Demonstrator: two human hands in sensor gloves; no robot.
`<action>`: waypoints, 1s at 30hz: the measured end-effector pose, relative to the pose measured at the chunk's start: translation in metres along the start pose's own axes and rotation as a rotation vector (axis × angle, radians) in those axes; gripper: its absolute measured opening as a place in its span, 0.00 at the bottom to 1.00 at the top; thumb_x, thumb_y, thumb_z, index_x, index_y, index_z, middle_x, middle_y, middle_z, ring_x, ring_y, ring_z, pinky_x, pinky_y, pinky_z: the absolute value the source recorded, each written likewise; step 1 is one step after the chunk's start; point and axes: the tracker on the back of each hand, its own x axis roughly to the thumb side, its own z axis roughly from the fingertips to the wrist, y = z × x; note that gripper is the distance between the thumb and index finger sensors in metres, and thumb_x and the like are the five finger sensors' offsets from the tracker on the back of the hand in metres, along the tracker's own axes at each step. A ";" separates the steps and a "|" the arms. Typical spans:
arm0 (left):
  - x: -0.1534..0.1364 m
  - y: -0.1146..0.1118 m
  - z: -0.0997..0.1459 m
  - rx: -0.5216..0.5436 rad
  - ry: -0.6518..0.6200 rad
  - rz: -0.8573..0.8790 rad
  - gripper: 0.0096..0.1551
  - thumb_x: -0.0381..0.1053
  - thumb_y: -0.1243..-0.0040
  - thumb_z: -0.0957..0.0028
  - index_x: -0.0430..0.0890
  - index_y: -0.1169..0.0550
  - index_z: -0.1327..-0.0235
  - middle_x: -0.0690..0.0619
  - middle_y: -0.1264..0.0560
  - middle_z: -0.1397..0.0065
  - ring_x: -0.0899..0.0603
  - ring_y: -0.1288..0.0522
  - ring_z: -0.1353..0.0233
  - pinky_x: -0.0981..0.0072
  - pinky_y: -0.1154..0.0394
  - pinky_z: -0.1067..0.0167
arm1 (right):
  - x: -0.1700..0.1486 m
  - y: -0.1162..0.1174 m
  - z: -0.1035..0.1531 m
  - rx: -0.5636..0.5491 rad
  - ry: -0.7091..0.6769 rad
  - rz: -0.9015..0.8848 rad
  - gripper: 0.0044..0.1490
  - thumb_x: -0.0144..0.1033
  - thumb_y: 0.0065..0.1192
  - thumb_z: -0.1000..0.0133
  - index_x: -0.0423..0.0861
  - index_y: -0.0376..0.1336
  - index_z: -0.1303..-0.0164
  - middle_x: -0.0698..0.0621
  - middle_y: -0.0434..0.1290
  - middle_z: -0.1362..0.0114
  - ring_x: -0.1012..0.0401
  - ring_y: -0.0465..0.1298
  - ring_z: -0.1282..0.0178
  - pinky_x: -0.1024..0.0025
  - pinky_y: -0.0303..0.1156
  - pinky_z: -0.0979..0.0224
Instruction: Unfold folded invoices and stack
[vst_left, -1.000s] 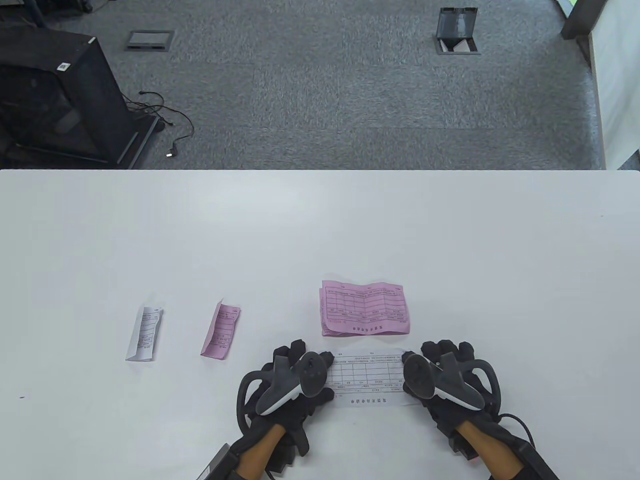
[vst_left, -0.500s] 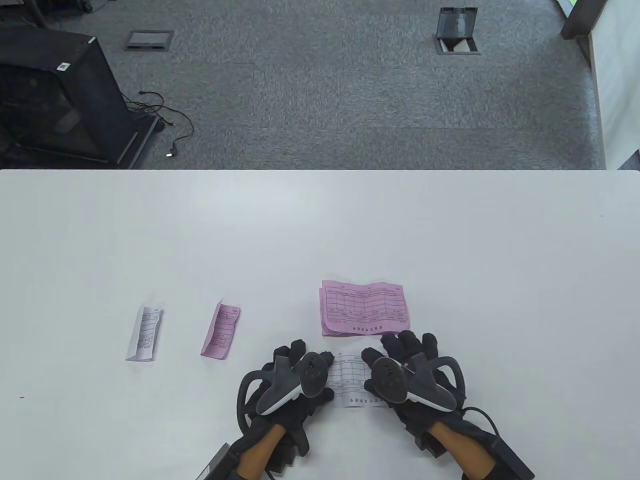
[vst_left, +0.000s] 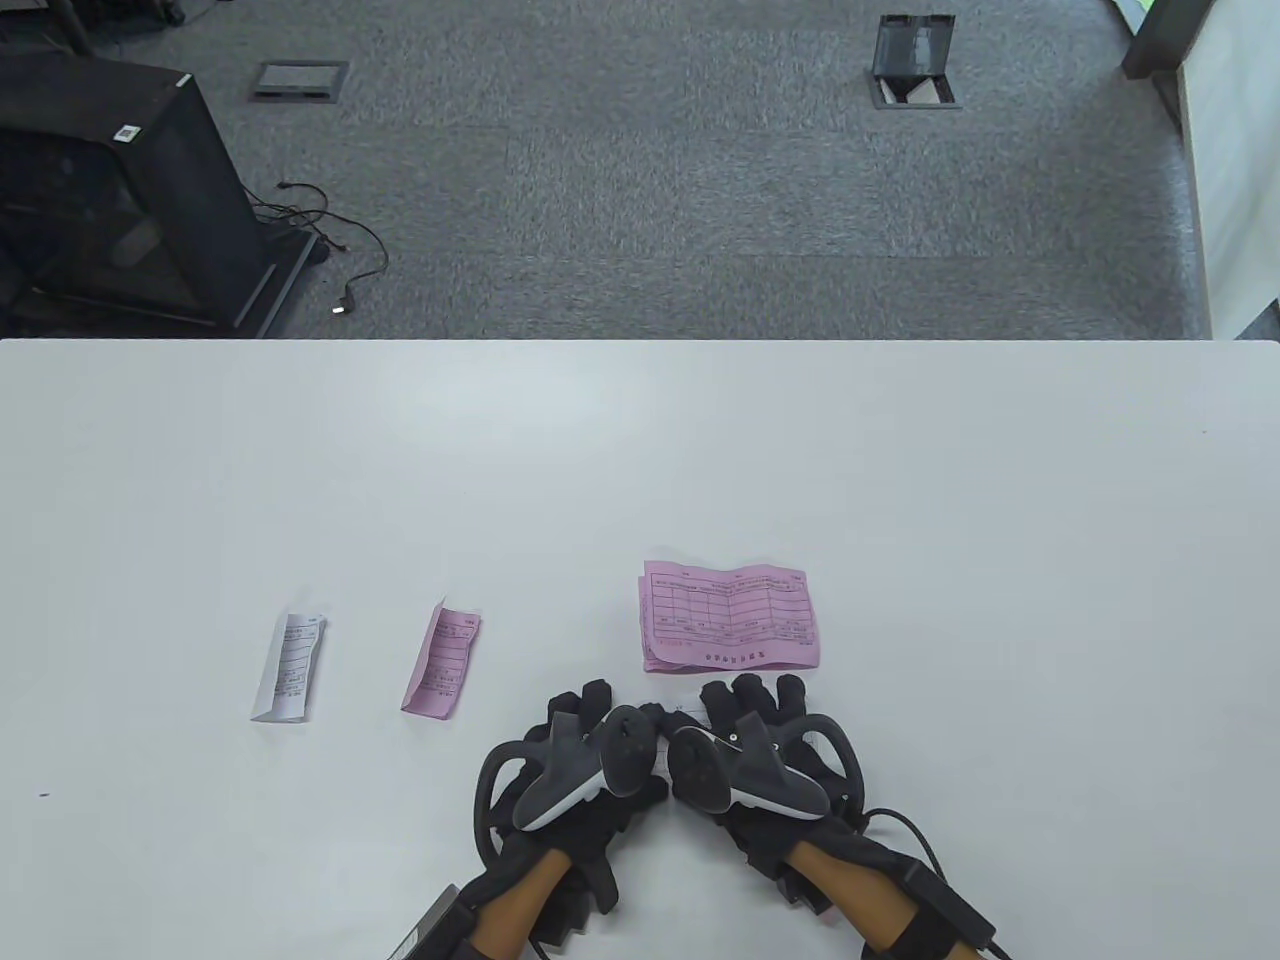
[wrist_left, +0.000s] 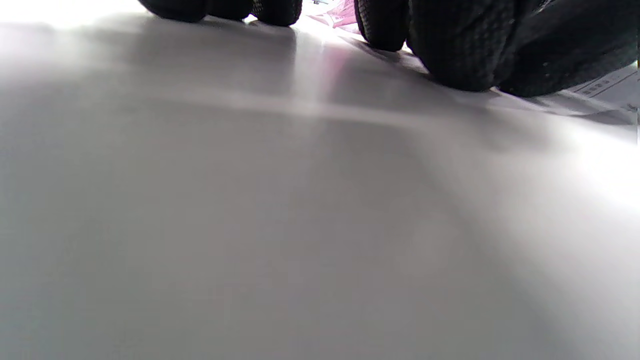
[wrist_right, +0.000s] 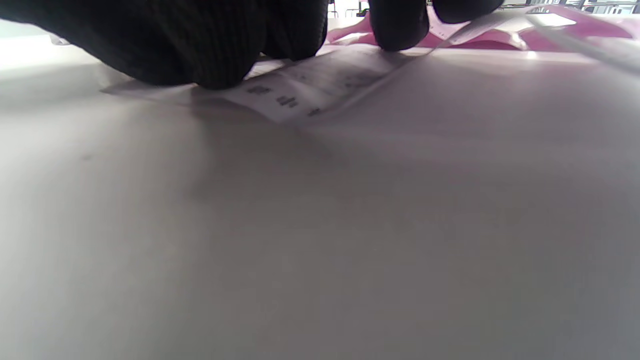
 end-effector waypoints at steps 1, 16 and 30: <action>0.000 0.000 0.000 0.000 0.000 0.000 0.43 0.64 0.39 0.48 0.65 0.41 0.18 0.41 0.55 0.10 0.30 0.55 0.17 0.39 0.46 0.24 | -0.001 0.000 0.000 0.004 0.001 -0.003 0.41 0.58 0.57 0.45 0.59 0.53 0.20 0.39 0.53 0.16 0.36 0.51 0.18 0.23 0.41 0.26; 0.000 0.000 0.000 -0.001 0.001 0.001 0.43 0.64 0.39 0.48 0.66 0.41 0.18 0.41 0.55 0.10 0.31 0.55 0.17 0.39 0.46 0.24 | -0.059 0.005 0.025 0.017 0.113 -0.004 0.40 0.57 0.57 0.45 0.60 0.53 0.21 0.39 0.54 0.16 0.36 0.51 0.19 0.23 0.42 0.26; 0.000 0.000 0.000 0.000 0.004 0.001 0.43 0.65 0.39 0.48 0.66 0.41 0.18 0.42 0.54 0.10 0.31 0.55 0.17 0.41 0.46 0.24 | -0.101 0.012 0.044 0.014 0.176 -0.098 0.41 0.56 0.58 0.45 0.60 0.53 0.21 0.41 0.54 0.16 0.37 0.55 0.20 0.23 0.43 0.26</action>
